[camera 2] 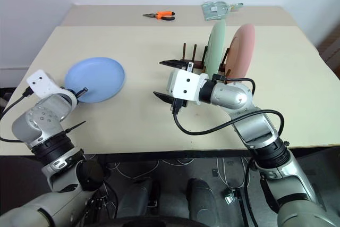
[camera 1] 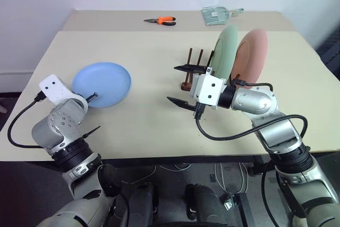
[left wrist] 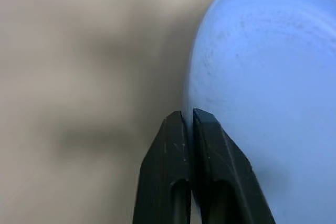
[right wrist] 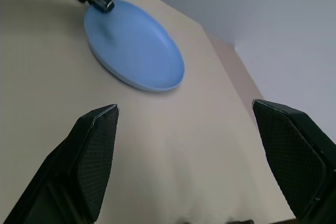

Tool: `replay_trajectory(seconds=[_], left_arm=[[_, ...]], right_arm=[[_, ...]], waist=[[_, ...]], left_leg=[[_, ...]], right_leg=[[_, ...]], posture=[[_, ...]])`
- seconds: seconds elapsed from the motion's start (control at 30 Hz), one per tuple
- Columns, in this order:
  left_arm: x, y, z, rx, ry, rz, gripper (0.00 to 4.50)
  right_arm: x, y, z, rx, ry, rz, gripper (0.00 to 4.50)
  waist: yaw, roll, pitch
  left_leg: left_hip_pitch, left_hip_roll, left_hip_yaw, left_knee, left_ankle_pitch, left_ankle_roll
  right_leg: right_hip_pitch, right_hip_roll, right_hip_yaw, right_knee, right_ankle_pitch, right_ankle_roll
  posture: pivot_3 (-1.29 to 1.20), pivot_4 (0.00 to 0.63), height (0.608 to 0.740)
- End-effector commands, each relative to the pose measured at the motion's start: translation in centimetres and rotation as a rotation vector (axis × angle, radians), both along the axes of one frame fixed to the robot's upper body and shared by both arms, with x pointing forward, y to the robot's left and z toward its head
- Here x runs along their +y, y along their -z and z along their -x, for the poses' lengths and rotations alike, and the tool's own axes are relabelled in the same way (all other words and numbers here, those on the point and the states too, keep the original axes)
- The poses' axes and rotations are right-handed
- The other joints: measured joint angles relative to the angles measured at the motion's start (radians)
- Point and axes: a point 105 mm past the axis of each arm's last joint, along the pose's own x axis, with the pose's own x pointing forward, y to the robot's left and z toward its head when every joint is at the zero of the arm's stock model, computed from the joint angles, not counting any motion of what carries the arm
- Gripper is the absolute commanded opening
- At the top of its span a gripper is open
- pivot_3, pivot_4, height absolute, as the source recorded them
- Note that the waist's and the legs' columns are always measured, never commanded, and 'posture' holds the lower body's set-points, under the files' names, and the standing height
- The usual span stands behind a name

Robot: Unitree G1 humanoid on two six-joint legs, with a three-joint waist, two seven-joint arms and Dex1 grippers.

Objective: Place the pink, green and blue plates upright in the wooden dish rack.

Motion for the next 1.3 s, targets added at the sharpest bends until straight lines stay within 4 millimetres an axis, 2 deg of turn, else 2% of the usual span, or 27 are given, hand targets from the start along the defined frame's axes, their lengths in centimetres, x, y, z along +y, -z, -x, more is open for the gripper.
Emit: replay_trajectory(seconds=[0.03,0.07,0.1,0.23,0.3,0.43,0.57,0.67,0.87,0.9,0.97,1.0,1.07,1.13,1.2,1.23,1.3], left_arm=[[-4.4,-7.4,-1.9,-0.309,0.214,-0.126,0.02],[-6.0,-9.4,-2.0,-0.386,0.278,-0.145,0.02],[-6.9,-10.5,-2.0,-0.431,0.316,-0.154,0.02],[-9.9,-13.4,-1.5,-0.496,0.453,-0.262,0.02],[-11.2,-14.4,-1.2,-0.522,0.496,-0.253,0.02],[-13.6,-15.5,-0.4,-0.538,0.594,-0.239,0.02],[-15.1,-15.5,0.3,-0.522,0.650,-0.198,0.02],[-15.4,-15.1,0.5,-0.493,0.661,-0.216,0.00],[-15.4,-14.6,0.4,-0.483,0.661,-0.148,0.00],[-15.4,-14.5,0.4,-0.484,0.661,-0.135,0.00],[-15.3,-14.7,0.4,-0.501,0.662,-0.101,0.66],[-15.2,-15.1,0.4,-0.526,0.650,-0.087,0.99],[-13.8,-16.7,0.2,-0.610,0.564,-0.044,1.99],[-9.7,-18.6,-0.2,-0.694,0.330,-0.008,2.96],[-5.5,-19.6,-0.2,-0.726,0.130,-0.061,2.96],[-4.2,-19.9,-0.1,-0.729,0.079,-0.113,2.96],[-2.1,-19.8,0.0,-0.682,0.038,-0.321,2.96]], right_arm=[[-0.3,-1.7,-0.7,-0.089,0.031,0.005,4.32],[-0.1,-2.0,-0.9,-0.132,0.030,0.030,4.32],[0.0,-2.2,-0.9,-0.162,0.027,0.047,4.32],[0.8,-2.9,-1.6,-0.269,0.025,0.083,4.32],[0.9,-2.9,-2.1,-0.311,0.033,0.108,4.32],[0.9,-2.6,-3.1,-0.403,0.059,0.167,4.32],[0.8,-2.3,-3.7,-0.471,0.074,0.201,4.32],[0.8,-2.5,-3.9,-0.504,0.084,0.200,3.49],[0.6,-2.5,-4.1,-0.529,0.089,0.205,0.39],[0.6,-2.5,-4.1,-0.531,0.090,0.203,0.06],[0.5,-2.7,-4.1,-0.540,0.092,0.199,0.00],[0.5,-2.8,-4.1,-0.546,0.094,0.197,0.00],[0.4,-3.0,-4.1,-0.549,0.105,0.184,0.00],[0.3,-3.3,-4.1,-0.546,0.114,0.164,0.00],[0.2,-3.8,-4.1,-0.540,0.123,0.133,0.00],[0.2,-4.1,-4.1,-0.538,0.126,0.115,0.00],[0.2,-5.8,-3.8,-0.507,0.134,-0.003,0.00]], waist=[[0.000,0.000,0.000],[-0.001,0.000,0.000],[-0.001,0.000,0.000],[-0.012,0.000,0.000],[-0.018,0.000,0.000],[-0.025,0.000,0.000],[-0.024,0.000,0.000],[-0.026,0.000,0.000],[-0.025,0.000,0.000],[-0.025,0.000,0.000],[-0.024,0.000,0.000],[-0.023,0.000,0.000],[-0.022,0.000,0.000],[-0.024,0.000,0.001],[-0.030,0.000,0.001],[-0.033,0.000,0.001],[-0.036,0.000,0.001]], left_leg=[[0.000,0.000,0.000,0.000,0.000,0.000],[0.000,0.000,0.000,0.000,0.000,0.000],[-0.001,0.000,0.000,0.000,0.000,0.000],[-0.001,0.000,0.001,-0.002,0.000,0.000],[-0.001,0.000,0.001,-0.002,0.000,-0.001],[-0.001,0.000,0.001,-0.002,0.001,-0.001],[-0.001,0.000,0.001,-0.001,0.001,-0.001],[-0.001,0.001,0.001,-0.001,0.001,-0.001],[-0.001,0.001,0.001,-0.001,0.001,-0.001],[-0.001,0.001,0.001,-0.001,0.001,-0.001],[-0.001,0.001,0.001,-0.001,0.001,-0.001],[-0.001,0.001,0.001,-0.001,0.001,-0.001],[-0.001,0.001,0.001,-0.001,0.001,-0.001],[-0.001,0.001,0.001,-0.001,0.001,-0.001],[0.000,0.001,0.001,-0.001,0.001,-0.002],[0.001,0.002,0.002,-0.002,0.002,-0.002],[0.003,0.002,0.003,-0.004,0.002,-0.003]], right_leg=[[0.000,0.000,0.000,0.000,0.000,0.000],[0.000,-0.001,0.000,0.000,0.000,0.000],[0.000,-0.001,0.000,-0.001,0.000,0.000],[-0.002,0.000,0.000,-0.001,0.000,0.000],[-0.002,0.001,0.001,0.000,0.000,0.000],[-0.002,0.001,0.001,0.000,0.000,0.000],[-0.002,0.003,0.001,0.000,0.000,0.000],[-0.002,0.004,0.002,0.000,0.000,0.000],[-0.002,0.005,0.002,0.000,0.000,0.000],[-0.002,0.005,0.002,0.000,0.000,0.000],[-0.002,0.005,0.002,0.000,0.000,0.000],[-0.001,0.005,0.002,0.000,0.000,0.000],[-0.001,0.005,0.002,0.000,0.000,0.000],[-0.001,0.005,0.002,-0.001,0.000,0.000],[-0.001,0.005,0.002,0.000,0.000,0.000],[-0.002,0.006,0.003,0.000,0.000,0.000],[-0.002,0.007,0.004,0.000,0.000,0.000]], posture=[[0.00,0.150,0.740],[0.00,0.150,0.740],[0.00,0.150,0.740],[0.00,0.150,0.740],[0.00,0.150,0.740],[0.00,0.150,0.740],[0.00,0.150,0.740],[0.00,0.150,0.740],[0.00,0.150,0.740],[0.00,0.150,0.740],[0.00,0.150,0.740],[0.00,0.150,0.740],[0.00,0.150,0.740],[0.00,0.150,0.740],[0.00,0.150,0.740],[0.00,0.150,0.740],[0.00,0.150,0.740]])
